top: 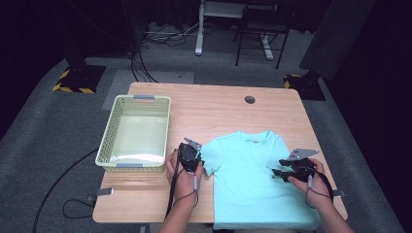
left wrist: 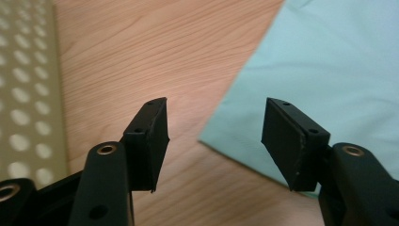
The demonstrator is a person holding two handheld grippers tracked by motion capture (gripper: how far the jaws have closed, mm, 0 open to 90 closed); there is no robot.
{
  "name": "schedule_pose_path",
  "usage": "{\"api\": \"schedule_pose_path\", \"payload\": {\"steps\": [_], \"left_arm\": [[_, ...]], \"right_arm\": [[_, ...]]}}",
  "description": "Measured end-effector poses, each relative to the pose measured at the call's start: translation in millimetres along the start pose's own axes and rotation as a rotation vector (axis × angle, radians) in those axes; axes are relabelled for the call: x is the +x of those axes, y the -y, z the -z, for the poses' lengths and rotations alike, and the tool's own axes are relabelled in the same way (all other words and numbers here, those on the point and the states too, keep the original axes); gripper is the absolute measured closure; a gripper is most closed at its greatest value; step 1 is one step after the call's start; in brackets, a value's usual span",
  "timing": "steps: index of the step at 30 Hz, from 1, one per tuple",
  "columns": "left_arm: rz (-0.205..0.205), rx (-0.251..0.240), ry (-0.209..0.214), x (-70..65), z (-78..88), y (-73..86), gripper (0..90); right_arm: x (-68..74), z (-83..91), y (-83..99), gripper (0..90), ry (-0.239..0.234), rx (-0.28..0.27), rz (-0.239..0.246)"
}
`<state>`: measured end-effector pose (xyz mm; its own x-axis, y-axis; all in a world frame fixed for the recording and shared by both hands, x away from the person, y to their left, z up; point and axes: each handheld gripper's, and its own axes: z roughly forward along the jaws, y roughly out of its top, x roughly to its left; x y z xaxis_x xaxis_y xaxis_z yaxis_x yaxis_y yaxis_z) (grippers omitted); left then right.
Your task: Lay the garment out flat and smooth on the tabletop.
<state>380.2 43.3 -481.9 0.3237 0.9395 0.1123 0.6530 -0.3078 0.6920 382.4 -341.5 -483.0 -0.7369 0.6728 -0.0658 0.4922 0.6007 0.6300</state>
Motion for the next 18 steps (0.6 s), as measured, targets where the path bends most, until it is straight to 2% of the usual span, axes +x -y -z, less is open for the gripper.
{"api": "schedule_pose_path", "payload": {"steps": [1,2,3,4,5,6,7,8,9,10,11,12,13,14,15,16,17,18], "left_arm": [[-0.017,-0.022,0.038,-7.1,3.6,-0.3,40.2],[-0.017,-0.022,0.038,-7.1,3.6,-0.3,39.1],[-0.037,-0.040,0.069,-15.1,6.5,-1.4,38.2],[-0.037,-0.040,0.069,-15.1,6.5,-1.4,37.4],[-0.062,-0.053,0.102,-22.7,8.8,-2.5,36.9],[-0.062,-0.053,0.102,-22.7,8.8,-2.5,36.3],[-0.082,-0.056,0.136,-29.5,10.1,-3.2,35.9],[-0.082,-0.056,0.136,-29.5,10.1,-3.2,35.7],[-0.094,-0.059,0.165,-36.0,10.8,-3.2,35.7],[-0.094,-0.059,0.165,-36.0,10.8,-3.2,35.7],[-0.108,-0.060,0.186,-42.2,11.8,-2.5,35.4],[-0.108,-0.060,0.186,-42.2,11.8,-2.5,35.3],[-0.120,-0.059,0.214,-48.8,12.7,-1.1,35.2],[-0.120,-0.059,0.214,-48.8,12.7,-1.1,35.2],[-0.137,-0.058,0.241,-56.1,13.3,1.1,35.2],[-0.137,-0.058,0.241,-56.1,13.3,1.1,35.0],[-0.154,-0.052,0.273,-63.9,12.9,4.3,34.6],[-0.154,-0.052,0.273,-63.9,12.9,4.3,34.4]], "right_arm": [[-0.5,-0.7,0.2,50.1,-0.001,0.004,-0.001],[-0.9,-1.3,0.4,52.1,-0.002,0.008,-0.002],[-1.5,-2.0,0.9,53.7,-0.001,0.010,-0.002],[-1.5,-2.0,0.9,53.7,-0.001,0.010,-0.002],[-3.4,-3.7,2.1,58.7,-0.010,0.013,-0.007],[-3.4,-3.7,2.1,58.7,-0.010,0.013,-0.007],[-5.5,-3.6,3.8,69.8,-0.025,-0.003,-0.024],[-6.2,-3.3,4.5,74.6,-0.017,-0.006,-0.023],[-6.8,-2.9,4.9,78.2,-0.014,-0.005,-0.024],[-6.8,-2.9,4.9,78.2,-0.014,-0.005,-0.024],[-8.0,-2.2,5.1,85.0,-0.008,-0.001,-0.023],[-8.3,-1.7,5.2,86.7,-0.006,0.000,-0.026],[-8.5,-0.9,5.3,87.2,-0.007,-0.003,-0.031],[-8.8,0.2,5.4,87.4,-0.005,-0.008,-0.033],[-9.1,1.7,5.5,87.5,-0.004,-0.016,-0.036],[-9.1,1.7,5.5,87.5,-0.004,-0.016,-0.036],[-9.7,5.4,5.3,87.6,0.000,-0.032,-0.041],[-10.0,7.7,4.8,87.6,0.008,-0.036,-0.042]]}}
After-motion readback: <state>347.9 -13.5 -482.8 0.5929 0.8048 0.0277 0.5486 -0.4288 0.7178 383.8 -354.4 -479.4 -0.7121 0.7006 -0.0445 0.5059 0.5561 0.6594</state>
